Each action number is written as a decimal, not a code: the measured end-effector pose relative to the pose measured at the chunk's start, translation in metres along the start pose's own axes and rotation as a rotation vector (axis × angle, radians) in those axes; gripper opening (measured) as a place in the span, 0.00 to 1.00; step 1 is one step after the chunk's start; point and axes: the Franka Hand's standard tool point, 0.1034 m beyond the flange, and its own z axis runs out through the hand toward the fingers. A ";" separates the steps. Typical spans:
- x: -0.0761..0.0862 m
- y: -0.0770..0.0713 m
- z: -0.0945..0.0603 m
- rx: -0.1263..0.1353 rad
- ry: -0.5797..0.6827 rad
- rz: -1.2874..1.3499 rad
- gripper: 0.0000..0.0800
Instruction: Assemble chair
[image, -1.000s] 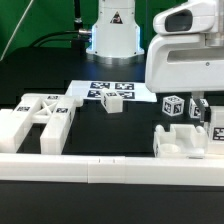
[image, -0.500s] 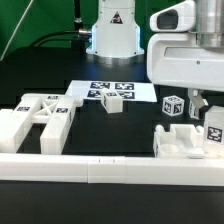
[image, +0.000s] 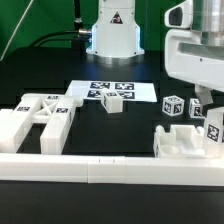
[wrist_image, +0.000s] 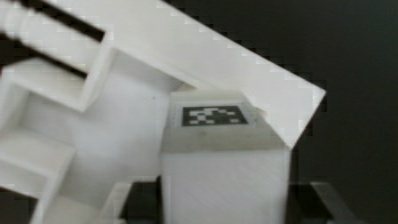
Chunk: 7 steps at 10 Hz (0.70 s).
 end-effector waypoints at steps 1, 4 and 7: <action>0.000 0.000 0.000 0.001 -0.002 -0.008 0.39; -0.002 -0.001 0.000 -0.003 -0.003 -0.148 0.75; -0.003 -0.001 -0.001 -0.013 -0.011 -0.383 0.81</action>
Offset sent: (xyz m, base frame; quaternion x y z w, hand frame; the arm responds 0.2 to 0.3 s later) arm -0.0005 0.0055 0.0028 -0.0105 -0.0187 -0.0680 0.9975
